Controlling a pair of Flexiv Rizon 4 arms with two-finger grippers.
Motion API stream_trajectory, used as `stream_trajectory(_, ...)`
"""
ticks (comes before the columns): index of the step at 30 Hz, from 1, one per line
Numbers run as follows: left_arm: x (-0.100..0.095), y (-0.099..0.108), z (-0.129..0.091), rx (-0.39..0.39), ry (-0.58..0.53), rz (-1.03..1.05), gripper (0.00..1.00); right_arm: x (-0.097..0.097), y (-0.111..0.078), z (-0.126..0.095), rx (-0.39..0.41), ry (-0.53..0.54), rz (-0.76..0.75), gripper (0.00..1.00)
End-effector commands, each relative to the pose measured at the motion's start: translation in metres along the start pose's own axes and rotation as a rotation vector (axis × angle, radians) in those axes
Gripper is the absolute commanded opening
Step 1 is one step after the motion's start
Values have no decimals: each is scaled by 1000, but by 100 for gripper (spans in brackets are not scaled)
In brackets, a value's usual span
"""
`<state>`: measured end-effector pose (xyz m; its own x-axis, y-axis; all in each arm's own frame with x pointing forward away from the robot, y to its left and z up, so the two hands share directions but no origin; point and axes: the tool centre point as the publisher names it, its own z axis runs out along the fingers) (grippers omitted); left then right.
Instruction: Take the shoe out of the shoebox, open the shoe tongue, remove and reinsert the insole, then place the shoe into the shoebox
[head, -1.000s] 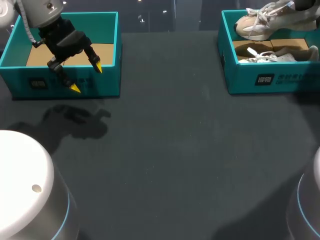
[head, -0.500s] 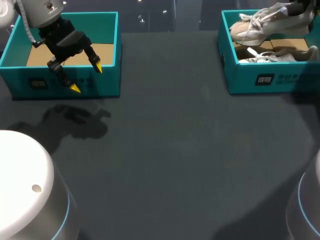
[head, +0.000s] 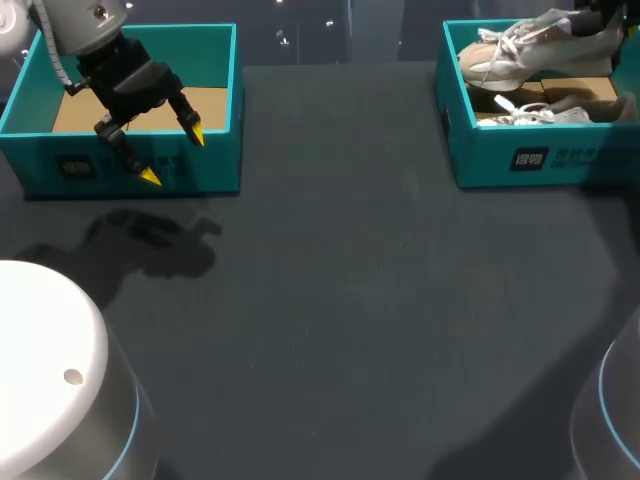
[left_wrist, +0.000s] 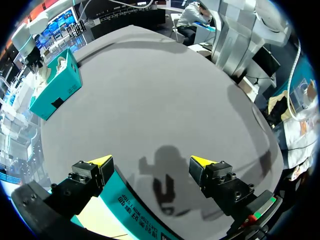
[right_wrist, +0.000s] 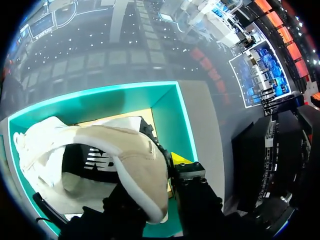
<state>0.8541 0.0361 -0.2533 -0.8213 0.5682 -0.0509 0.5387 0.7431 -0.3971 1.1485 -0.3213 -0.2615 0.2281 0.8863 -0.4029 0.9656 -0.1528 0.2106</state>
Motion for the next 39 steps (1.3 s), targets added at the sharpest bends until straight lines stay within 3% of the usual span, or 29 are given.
stream_trajectory(1, 0, 0, 0, -1, 1, 0, 100, 0, 12, 10, 29, -4, 2, 0)
stream_trajectory(19, 0, 0, 0, -1, 1, 0, 100, 6, 13, 44, 21, 38, -17, 0)
stream_trajectory(39, 0, 0, 0, -1, 1, 0, 100, 18, 6, 81, 91, 89, -27, 0)
